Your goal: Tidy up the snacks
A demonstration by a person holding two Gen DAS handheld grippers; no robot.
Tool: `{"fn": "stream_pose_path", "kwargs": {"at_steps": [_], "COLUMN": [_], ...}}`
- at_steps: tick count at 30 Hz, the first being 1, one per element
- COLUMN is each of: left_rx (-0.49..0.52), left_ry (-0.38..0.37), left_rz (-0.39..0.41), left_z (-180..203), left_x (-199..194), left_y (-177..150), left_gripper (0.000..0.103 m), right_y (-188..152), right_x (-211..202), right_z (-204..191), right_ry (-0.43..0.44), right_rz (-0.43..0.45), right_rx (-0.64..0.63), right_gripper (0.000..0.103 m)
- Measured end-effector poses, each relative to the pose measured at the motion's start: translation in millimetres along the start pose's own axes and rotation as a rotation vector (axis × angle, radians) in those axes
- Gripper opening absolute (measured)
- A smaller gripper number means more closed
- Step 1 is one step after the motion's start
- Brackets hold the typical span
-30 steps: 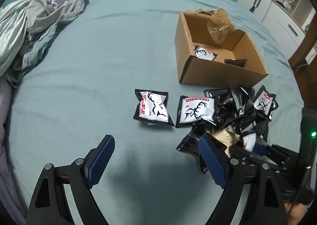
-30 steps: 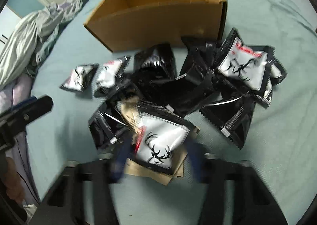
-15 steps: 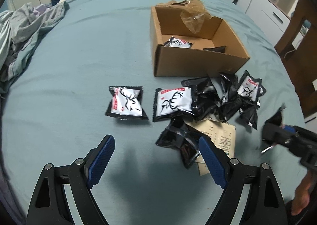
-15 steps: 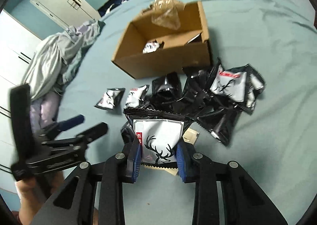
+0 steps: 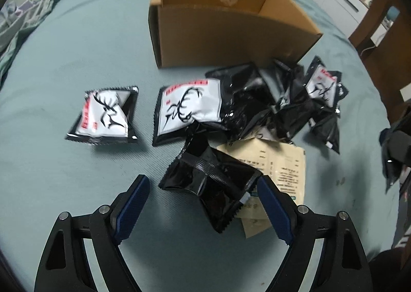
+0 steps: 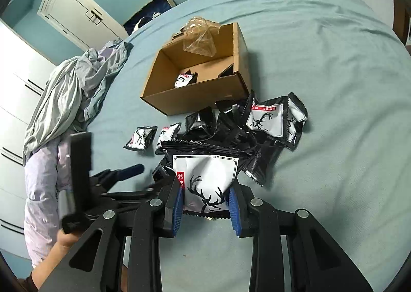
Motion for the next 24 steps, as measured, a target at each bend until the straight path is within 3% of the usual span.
{"fn": "stream_pose_path", "kwargs": {"at_steps": [2,6,7,8,11,17,19,20,24], "left_rx": [-0.015,-0.026,-0.021,-0.017,-0.039,-0.063,-0.064,-0.066,-0.076], "left_ry": [-0.013,-0.024,-0.025,-0.026,-0.045,-0.082,-0.091,-0.098,-0.098], "left_rz": [0.001,0.015,0.021,0.027,0.063,0.12,0.142,0.154,0.219], "left_z": [-0.1,1.2,1.5,2.0,-1.0,-8.0,-10.5,-13.9,-17.4], "left_x": [1.5,0.9,0.7,-0.5,-10.9,-44.5,-57.3,-66.4,-97.7], "left_y": [0.5,1.7,0.9,0.8,3.1,5.6,3.1,2.4,3.0], "left_gripper": [0.087,0.073,0.066,0.052,0.035,0.032,0.018,0.016,0.016], "right_y": [2.2,3.9,4.1,4.1,4.0,5.2,4.7,4.8,5.6], "right_x": [-0.5,-0.4,-0.1,0.4,0.7,-3.5,-4.5,-4.8,-8.3], "right_z": [0.5,1.6,2.7,3.5,6.0,3.7,2.9,3.2,2.4], "right_ry": [-0.006,-0.008,-0.01,-0.013,-0.014,-0.013,-0.011,-0.009,0.0], "right_rz": [0.002,0.007,0.007,0.007,0.006,0.018,0.02,0.02,0.027], "right_rx": [-0.002,0.001,0.001,0.003,0.013,0.011,0.009,0.008,0.009], "right_gripper": [0.028,0.028,0.028,0.028,0.028,0.028,0.028,0.028,0.028]}}
Point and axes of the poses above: each gripper's, at about its wrist camera, not at the fingertips, and x roughly the way its jaws point, z to its right, y to its top, the point moved 5 cm from there along x, roughly the way its jaws point, and after that the axes turned 10 degrees about y, right-handed, at the moved point
